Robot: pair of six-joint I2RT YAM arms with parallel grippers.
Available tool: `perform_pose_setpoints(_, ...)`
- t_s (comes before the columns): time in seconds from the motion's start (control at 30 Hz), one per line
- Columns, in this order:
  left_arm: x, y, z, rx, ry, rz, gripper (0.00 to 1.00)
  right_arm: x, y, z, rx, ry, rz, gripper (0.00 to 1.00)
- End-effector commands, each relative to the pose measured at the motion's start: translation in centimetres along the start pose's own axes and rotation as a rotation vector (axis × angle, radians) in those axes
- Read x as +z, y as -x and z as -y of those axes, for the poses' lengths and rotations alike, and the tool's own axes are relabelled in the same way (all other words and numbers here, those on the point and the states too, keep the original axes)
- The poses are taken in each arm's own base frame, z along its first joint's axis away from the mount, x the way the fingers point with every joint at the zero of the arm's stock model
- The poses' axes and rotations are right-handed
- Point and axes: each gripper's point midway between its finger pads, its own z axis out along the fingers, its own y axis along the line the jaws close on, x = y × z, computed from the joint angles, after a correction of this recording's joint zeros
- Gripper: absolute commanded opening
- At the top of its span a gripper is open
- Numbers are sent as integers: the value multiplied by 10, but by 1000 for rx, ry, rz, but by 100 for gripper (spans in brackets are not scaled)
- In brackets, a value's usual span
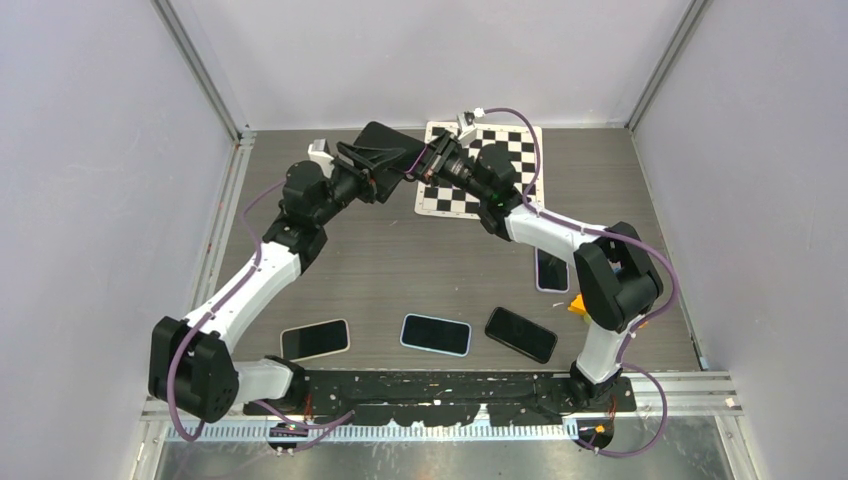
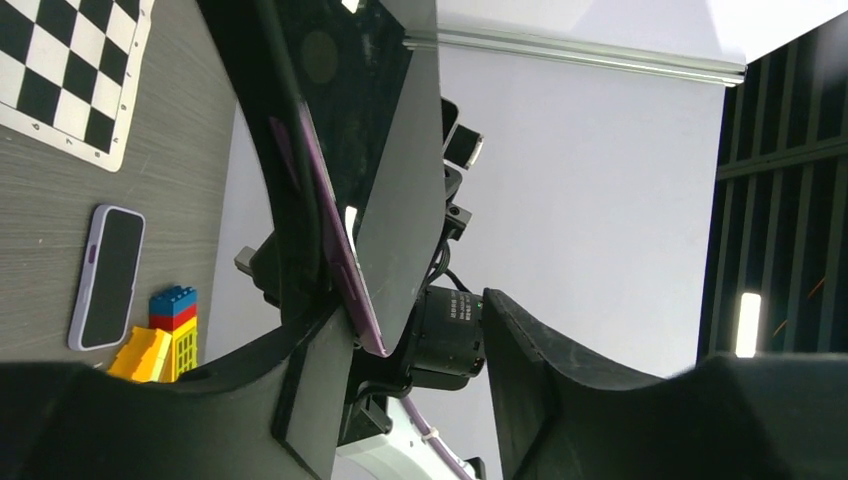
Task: Take the phone out of the phone case
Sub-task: Remove the phone case from the phone.
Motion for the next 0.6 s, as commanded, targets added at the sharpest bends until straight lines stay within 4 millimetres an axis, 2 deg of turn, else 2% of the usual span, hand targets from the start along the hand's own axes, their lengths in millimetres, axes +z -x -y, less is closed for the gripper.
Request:
perform_pose_setpoints(0.0, 3, 10, 26, 19, -77, 45, 47, -6, -4, -93, -169, 264, -38, 1)
perform_pose_setpoints(0.03, 3, 11, 27, 23, -80, 46, 43, -7, -4, -93, -176, 258, -39, 1)
perform_pose_setpoints(0.1, 2, 12, 27, 29, -80, 44, 28, -8, -4, -92, -193, 243, -35, 1)
perform_pose_setpoints(0.17, 0, 12, 28, 32, -82, 41, 11, -8, -2, -86, -203, 211, -23, 1)
perform_pose_setpoints(0.23, -2, 12, 29, 34, -79, 41, 0, -8, -1, -76, -203, 166, -9, 1)
perform_pose_setpoints(0.3, -6, 13, 28, 32, -71, 44, 0, -9, 0, -66, -204, 132, -3, 1)
perform_pose_setpoints(0.43, -14, 13, 36, 41, -86, 55, 0, -11, 1, -60, -234, 111, -1, 1)
perform_pose_setpoints(0.5, -15, 13, 39, 60, -92, 56, 0, -12, 0, -61, -272, 117, -12, 1)
perform_pose_setpoints(0.57, -14, 13, 40, 70, -98, 53, 4, -12, -3, -67, -289, 138, -30, 1)
